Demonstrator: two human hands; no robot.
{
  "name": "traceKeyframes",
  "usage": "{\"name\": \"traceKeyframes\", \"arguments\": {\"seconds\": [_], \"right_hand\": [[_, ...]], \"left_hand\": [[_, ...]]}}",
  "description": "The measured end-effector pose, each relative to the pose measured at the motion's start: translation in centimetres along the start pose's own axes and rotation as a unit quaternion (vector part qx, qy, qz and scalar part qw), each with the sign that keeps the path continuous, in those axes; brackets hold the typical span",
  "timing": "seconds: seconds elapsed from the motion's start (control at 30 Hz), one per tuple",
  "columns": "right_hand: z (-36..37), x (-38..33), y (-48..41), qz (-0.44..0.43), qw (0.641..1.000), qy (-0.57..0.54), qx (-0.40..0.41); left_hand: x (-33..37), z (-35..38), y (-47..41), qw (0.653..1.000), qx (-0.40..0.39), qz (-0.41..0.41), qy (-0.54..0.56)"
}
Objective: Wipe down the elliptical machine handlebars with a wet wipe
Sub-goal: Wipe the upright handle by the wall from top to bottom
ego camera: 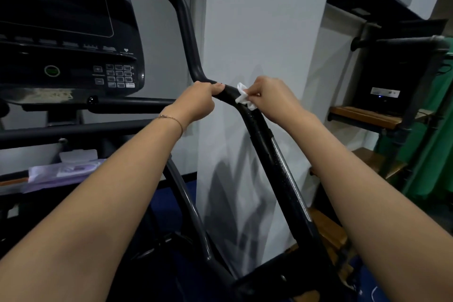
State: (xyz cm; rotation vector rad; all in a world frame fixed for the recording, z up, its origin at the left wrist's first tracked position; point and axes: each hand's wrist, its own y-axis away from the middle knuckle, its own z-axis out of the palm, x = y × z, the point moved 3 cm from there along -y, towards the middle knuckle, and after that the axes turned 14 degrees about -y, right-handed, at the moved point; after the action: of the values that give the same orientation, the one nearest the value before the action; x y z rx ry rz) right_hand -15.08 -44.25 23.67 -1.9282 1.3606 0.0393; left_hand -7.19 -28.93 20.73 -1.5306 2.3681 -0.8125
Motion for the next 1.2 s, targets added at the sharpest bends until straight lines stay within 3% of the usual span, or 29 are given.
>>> {"name": "traceKeyframes", "arguments": {"seconds": [0.17,0.33,0.4,0.53,0.83,0.97,1.03,1.07,1.13,1.2], "right_hand": [[0.2,0.7,2.2,-0.018,0.999,0.043,0.019],[0.5,-1.0,1.0,0.029,0.999,0.04,0.021],[0.8,-1.1,3.0,-0.002,0.998,0.053,0.035],[0.5,0.6,4.0,-0.01,0.998,0.009,0.057],[0.9,0.6,5.3,-0.066,0.984,0.165,0.002],[-0.5,0.7,4.0,-0.013,0.997,0.058,0.047],[-1.4,-0.7,3.5,-0.038,0.994,0.016,0.098],[-1.7,-1.5,3.6,-0.059,0.99,-0.002,0.127],[-1.8,-2.7,4.2,-0.102,0.982,-0.031,0.156],[-1.3,-3.5,5.0,-0.136,0.976,-0.056,0.16]], "left_hand": [[0.3,-0.3,0.0,0.999,-0.005,0.001,-0.031],[1.5,-1.1,0.8,0.998,-0.015,-0.008,-0.063],[1.7,-1.2,1.2,0.997,-0.021,-0.014,-0.072],[1.8,-1.1,1.7,0.996,-0.028,-0.014,-0.083],[1.3,-0.9,1.3,0.995,-0.043,0.0,-0.089],[2.3,-1.7,1.9,0.995,-0.084,-0.018,-0.044],[3.0,-2.5,2.6,0.991,-0.031,-0.065,0.108],[3.4,-2.9,3.5,0.964,0.003,-0.103,0.244],[4.7,-3.0,5.8,0.853,-0.003,-0.157,0.497],[6.0,-2.7,7.5,0.765,-0.06,-0.161,0.621]]}}
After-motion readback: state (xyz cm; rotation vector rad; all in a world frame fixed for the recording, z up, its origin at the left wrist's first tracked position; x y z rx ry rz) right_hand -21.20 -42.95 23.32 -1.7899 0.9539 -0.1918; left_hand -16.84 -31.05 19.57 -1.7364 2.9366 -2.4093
